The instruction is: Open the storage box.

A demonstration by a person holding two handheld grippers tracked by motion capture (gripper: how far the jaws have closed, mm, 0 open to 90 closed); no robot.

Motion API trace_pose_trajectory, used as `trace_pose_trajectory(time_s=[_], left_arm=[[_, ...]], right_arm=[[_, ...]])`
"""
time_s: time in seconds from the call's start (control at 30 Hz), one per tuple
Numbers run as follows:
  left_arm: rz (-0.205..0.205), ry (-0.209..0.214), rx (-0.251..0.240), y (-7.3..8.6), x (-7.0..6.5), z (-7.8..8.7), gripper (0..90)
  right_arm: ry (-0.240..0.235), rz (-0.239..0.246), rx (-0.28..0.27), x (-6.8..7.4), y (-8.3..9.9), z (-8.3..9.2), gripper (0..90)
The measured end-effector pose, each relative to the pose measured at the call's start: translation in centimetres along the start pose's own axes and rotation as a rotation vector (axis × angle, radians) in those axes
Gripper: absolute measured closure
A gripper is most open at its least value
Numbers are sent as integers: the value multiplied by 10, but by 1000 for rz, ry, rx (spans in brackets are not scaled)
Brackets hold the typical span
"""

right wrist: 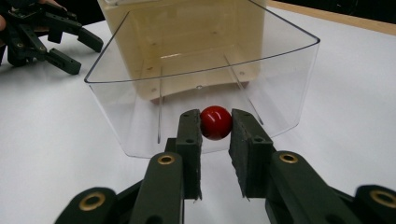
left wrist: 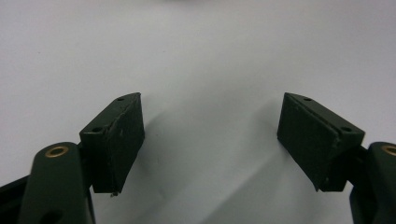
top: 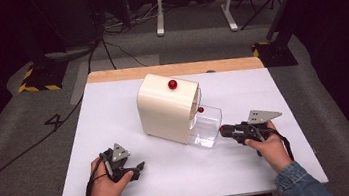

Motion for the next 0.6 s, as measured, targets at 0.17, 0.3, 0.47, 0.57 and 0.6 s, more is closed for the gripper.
trace_pose_trajectory(time_s=[0.17, 0.3, 0.47, 0.57, 0.6], left_arm=[[1, 0, 0, 0, 0, 0, 232], [0, 0, 0, 0, 0, 0, 232], [-2, -1, -1, 0, 0, 0, 232], [-1, 1, -1, 0, 0, 0, 232], [-1, 1, -1, 0, 0, 0, 232]], right_arm=[[5, -14, -3, 0, 8, 18, 743], [6, -23, 2, -1, 13, 25, 742], [6, -32, 19, -1, 20, 28, 741], [4, -41, 34, -1, 23, 27, 740], [4, -41, 34, -1, 23, 27, 740]])
Point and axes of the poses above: each handheld gripper's, and its own axes: z roughly backward along the jaws, y roughly out of its underside, x roughly to its left, the point moved 3 cm from there along -z, roughly forward along the jaws, and after that the axes turned 6 degrees about z, right-handed, at the moved point
